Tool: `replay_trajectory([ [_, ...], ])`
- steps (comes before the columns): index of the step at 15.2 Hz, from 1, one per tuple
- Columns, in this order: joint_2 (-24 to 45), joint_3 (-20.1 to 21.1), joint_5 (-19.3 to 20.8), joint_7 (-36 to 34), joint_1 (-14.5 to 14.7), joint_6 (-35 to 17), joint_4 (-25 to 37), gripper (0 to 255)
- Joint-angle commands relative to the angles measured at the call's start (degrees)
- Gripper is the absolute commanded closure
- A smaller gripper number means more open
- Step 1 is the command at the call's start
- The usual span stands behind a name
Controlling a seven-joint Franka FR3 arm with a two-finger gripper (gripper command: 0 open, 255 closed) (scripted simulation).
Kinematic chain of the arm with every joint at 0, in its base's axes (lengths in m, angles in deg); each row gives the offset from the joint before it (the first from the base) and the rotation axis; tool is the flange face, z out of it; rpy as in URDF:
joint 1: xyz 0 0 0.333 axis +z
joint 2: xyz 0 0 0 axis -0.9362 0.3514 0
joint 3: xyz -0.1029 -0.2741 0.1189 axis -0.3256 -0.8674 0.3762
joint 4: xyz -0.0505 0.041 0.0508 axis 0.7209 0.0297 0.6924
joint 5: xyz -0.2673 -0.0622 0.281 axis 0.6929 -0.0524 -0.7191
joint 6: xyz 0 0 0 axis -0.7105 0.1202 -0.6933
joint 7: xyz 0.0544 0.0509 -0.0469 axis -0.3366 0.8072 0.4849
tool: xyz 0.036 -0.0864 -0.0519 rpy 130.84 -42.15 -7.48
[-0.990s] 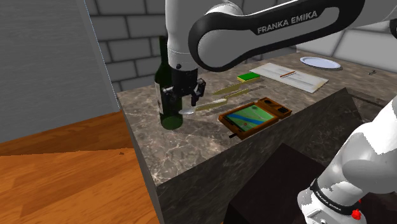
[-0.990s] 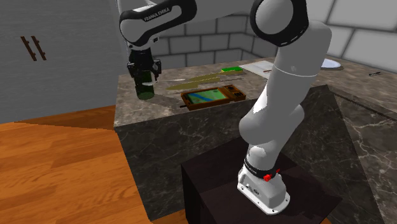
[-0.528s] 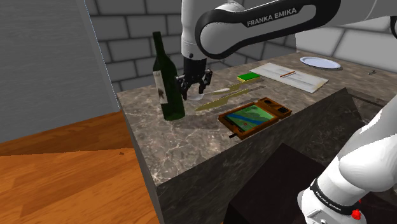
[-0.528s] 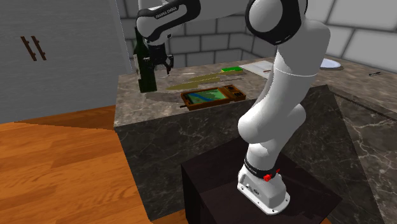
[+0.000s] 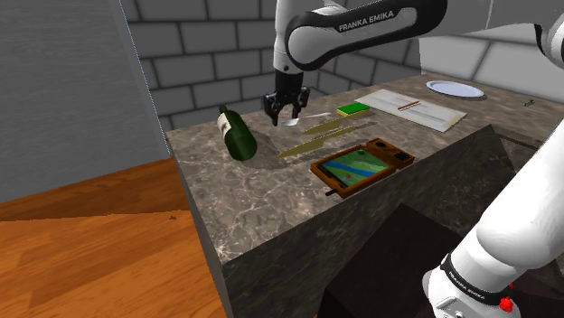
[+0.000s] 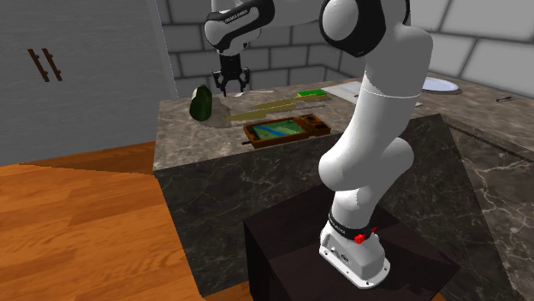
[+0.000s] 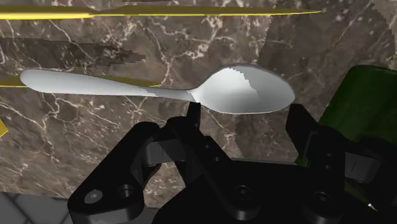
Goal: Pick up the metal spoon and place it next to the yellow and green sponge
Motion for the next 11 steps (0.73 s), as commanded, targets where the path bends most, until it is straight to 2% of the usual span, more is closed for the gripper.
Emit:
replay_trajectory([
  [1, 1.72, -1.16, 0.36, 2.34, -1.16, 0.04, 1.89, 255],
  [11, 12.53, -5.83, 1.84, 12.53, -6.3, 2.28, 15.37, 255],
])
